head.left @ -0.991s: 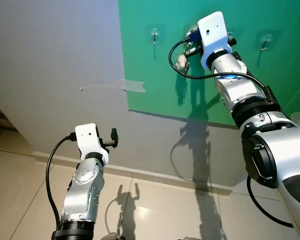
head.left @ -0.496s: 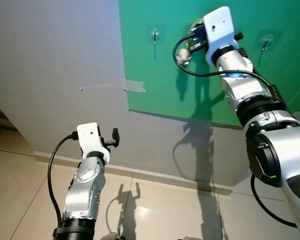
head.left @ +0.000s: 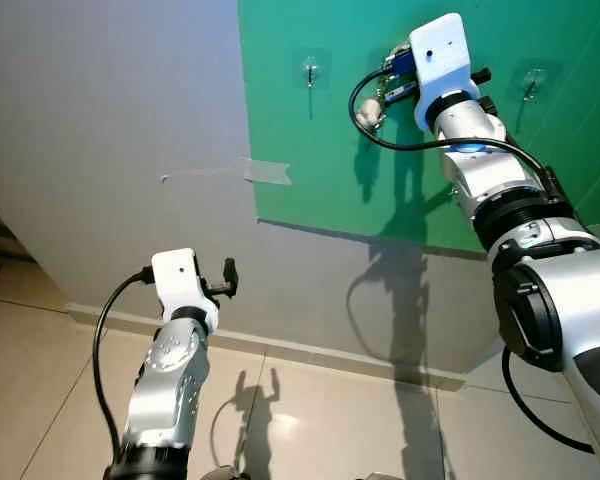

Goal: Hang keys on a hook

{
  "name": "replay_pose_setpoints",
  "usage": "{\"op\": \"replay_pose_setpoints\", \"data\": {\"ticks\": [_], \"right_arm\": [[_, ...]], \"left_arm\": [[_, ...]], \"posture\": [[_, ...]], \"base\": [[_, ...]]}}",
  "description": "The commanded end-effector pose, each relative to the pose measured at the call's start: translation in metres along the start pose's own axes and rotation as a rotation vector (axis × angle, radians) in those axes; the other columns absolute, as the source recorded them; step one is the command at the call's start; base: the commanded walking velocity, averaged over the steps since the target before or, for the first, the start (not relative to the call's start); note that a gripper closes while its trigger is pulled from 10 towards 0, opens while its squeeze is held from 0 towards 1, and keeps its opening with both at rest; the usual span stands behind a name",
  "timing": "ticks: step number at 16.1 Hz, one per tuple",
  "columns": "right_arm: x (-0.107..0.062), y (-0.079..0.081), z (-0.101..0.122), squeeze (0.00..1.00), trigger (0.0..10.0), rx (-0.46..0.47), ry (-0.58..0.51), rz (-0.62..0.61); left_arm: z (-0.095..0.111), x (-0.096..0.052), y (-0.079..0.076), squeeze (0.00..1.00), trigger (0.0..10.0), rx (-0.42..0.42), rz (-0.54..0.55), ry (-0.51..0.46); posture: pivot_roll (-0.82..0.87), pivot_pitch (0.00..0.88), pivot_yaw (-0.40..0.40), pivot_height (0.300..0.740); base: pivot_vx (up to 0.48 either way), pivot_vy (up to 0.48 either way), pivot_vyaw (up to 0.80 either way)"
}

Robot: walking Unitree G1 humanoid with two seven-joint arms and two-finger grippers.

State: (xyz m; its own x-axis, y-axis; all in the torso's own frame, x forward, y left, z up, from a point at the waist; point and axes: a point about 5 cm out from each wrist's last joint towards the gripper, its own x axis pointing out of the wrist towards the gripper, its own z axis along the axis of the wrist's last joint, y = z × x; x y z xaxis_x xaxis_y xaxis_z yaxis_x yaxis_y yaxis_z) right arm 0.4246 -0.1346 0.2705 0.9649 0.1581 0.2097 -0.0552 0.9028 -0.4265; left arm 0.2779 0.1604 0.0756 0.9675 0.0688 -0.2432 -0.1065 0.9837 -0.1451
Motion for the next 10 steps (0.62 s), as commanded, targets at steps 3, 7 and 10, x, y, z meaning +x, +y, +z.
{"op": "replay_pose_setpoints", "data": {"ticks": [3,7,10], "right_arm": [[-0.009,0.009,-0.031,0.0,10.0,0.011,0.141,0.01],[-0.016,0.011,-0.049,0.0,10.0,0.011,0.205,0.01],[-0.02,0.01,-0.056,0.0,10.0,0.017,0.229,0.002]], "left_arm": [[0.0,-0.005,0.004,0.0,10.0,0.009,0.017,0.003],[-0.002,-0.009,0.007,0.0,10.0,0.011,0.027,0.013],[-0.002,-0.009,0.008,0.0,10.0,0.016,0.03,0.02]], "posture": [[-0.02,0.0,-0.027,0.74],[-0.01,0.0,-0.026,0.74],[-0.01,0.0,-0.022,0.74]], "base": [[0.0,0.0,0.0],[0.0,0.0,0.0],[0.0,0.0,0.0]]}}
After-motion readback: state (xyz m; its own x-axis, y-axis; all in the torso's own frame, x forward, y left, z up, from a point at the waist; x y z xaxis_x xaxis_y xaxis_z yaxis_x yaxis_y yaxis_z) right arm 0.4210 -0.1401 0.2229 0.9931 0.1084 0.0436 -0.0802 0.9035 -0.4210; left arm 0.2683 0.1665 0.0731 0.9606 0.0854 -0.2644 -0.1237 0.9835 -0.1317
